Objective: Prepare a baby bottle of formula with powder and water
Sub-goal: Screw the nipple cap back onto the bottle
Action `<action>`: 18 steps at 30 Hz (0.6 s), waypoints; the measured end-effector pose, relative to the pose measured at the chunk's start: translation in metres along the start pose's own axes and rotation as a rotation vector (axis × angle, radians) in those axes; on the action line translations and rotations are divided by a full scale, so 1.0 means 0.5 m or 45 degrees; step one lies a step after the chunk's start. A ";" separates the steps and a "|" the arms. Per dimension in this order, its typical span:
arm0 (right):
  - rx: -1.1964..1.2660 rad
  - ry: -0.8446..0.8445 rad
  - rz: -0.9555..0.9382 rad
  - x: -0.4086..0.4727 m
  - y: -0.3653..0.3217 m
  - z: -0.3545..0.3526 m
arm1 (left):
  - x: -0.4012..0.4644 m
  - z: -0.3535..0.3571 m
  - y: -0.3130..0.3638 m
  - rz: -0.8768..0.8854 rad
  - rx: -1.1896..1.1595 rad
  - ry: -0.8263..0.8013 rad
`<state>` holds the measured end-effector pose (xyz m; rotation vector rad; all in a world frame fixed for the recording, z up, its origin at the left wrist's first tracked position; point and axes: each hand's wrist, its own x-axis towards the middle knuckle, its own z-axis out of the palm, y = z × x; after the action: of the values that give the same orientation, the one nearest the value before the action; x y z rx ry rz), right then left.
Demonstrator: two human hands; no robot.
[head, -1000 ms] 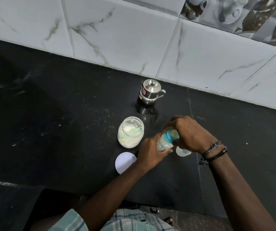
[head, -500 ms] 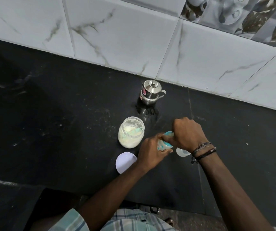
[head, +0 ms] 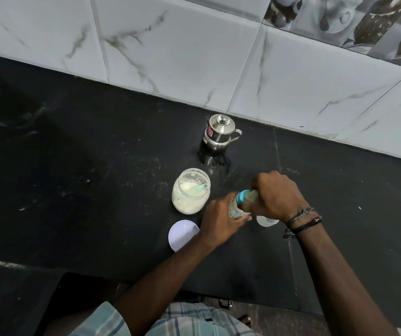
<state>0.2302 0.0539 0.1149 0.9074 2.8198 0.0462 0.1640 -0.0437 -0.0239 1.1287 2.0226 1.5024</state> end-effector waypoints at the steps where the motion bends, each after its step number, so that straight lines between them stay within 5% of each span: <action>1: -0.034 0.042 0.054 0.001 -0.001 0.007 | 0.000 0.001 -0.001 -0.008 -0.003 0.007; 6: -0.062 0.005 0.144 -0.005 0.014 0.015 | 0.000 0.000 -0.001 0.004 0.000 0.028; 10: 0.121 -0.173 -0.078 -0.011 0.025 0.007 | -0.001 -0.001 -0.001 -0.007 0.009 0.001; 18: -0.022 0.118 0.155 -0.004 0.006 0.036 | -0.001 0.000 0.004 -0.030 -0.003 0.013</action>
<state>0.2367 0.0548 0.0977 1.0991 2.8392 0.1316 0.1650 -0.0441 -0.0220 1.0942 2.0330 1.5015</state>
